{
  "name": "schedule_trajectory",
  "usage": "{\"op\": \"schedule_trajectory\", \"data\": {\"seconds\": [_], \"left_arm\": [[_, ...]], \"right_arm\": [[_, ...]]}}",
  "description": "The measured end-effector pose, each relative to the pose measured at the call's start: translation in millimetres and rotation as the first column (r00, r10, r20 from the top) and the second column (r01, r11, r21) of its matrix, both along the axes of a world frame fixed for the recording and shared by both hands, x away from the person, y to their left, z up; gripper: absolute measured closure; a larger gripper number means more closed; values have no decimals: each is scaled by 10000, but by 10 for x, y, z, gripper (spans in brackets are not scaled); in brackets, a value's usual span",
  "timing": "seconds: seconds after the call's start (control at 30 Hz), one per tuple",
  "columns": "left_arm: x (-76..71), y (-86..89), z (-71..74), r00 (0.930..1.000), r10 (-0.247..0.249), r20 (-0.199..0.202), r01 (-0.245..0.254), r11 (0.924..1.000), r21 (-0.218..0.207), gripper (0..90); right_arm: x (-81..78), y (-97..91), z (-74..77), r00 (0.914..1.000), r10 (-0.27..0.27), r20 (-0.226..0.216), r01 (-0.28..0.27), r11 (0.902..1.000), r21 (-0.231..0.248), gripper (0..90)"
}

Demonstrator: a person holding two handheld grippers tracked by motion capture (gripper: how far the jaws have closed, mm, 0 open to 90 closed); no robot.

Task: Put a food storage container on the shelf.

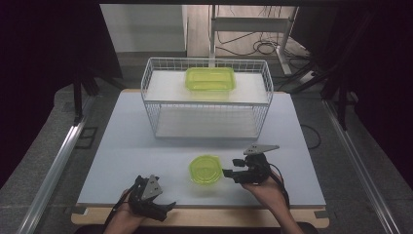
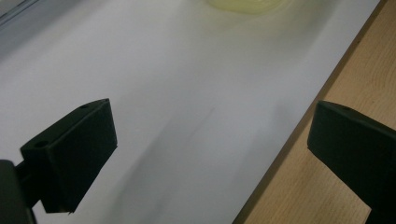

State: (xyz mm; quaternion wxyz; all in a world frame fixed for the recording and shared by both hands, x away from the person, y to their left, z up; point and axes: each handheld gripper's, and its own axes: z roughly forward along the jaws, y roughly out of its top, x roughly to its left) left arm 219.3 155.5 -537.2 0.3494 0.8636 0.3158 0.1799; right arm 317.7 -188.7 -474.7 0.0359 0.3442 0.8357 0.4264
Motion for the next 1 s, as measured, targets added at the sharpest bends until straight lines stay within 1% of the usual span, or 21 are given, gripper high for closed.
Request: {"op": "schedule_trajectory", "data": {"seconds": [0.07,0.2,0.3,0.4,0.43,0.5,0.57,0.6,0.67,0.77,0.83,0.87,0.93,1.0], "left_arm": [[0,0,-2,10000,-6,-5,6,10000,37,13],[-1,-1,-5,10000,-44,-34,44,9999,93,14],[-2,-6,-11,9999,-87,-61,87,9999,130,14],[-3,-12,-15,9999,-122,-70,123,9998,168,14],[-4,-13,-16,9999,-124,-66,125,9998,182,15],[-4,-13,-18,9999,-132,-64,133,9997,216,14],[-4,-12,-19,9999,-140,-68,141,9996,225,15],[-5,-12,-19,9999,-142,-64,144,9996,231,15],[-6,-13,-18,9999,-157,-57,158,9996,235,15],[-6,-16,-20,9998,-169,-61,170,9996,243,15],[-8,-19,-20,9998,-180,-49,181,9995,256,15],[-8,-20,-20,9998,-188,-52,190,9995,252,15],[-8,-21,-19,9998,-194,-46,195,9995,263,15],[-8,-21,-20,9998,-198,-47,199,9994,269,15]], "right_arm": [[34,47,-7,9999,113,-71,-112,9999,7,411],[123,134,-43,9989,288,-367,-288,9996,11,443],[224,161,-77,9963,364,-774,-347,9991,243,479],[326,175,-115,9913,416,-1250,-355,9981,510,517],[356,177,-125,9878,426,-1498,-342,9977,583,531],[405,181,-145,9815,499,-1847,-355,9961,804,559],[440,191,-165,9764,559,-2088,-386,9956,859,588],[450,199,-173,9725,507,-2273,-330,9962,812,606],[474,191,-184,9640,494,-2614,-249,9951,960,660],[498,166,-200,9469,481,-3179,-114,9931,1163,720],[503,152,-198,9330,589,-3550,-91,9901,1403,789],[503,147,-194,9257,703,-3715,-132,9880,1540,795],[490,152,-184,9197,770,-3851,-166,9873,1579,804],[484,152,-172,9086,1018,-4051,-269,9821,1865,813]]}}
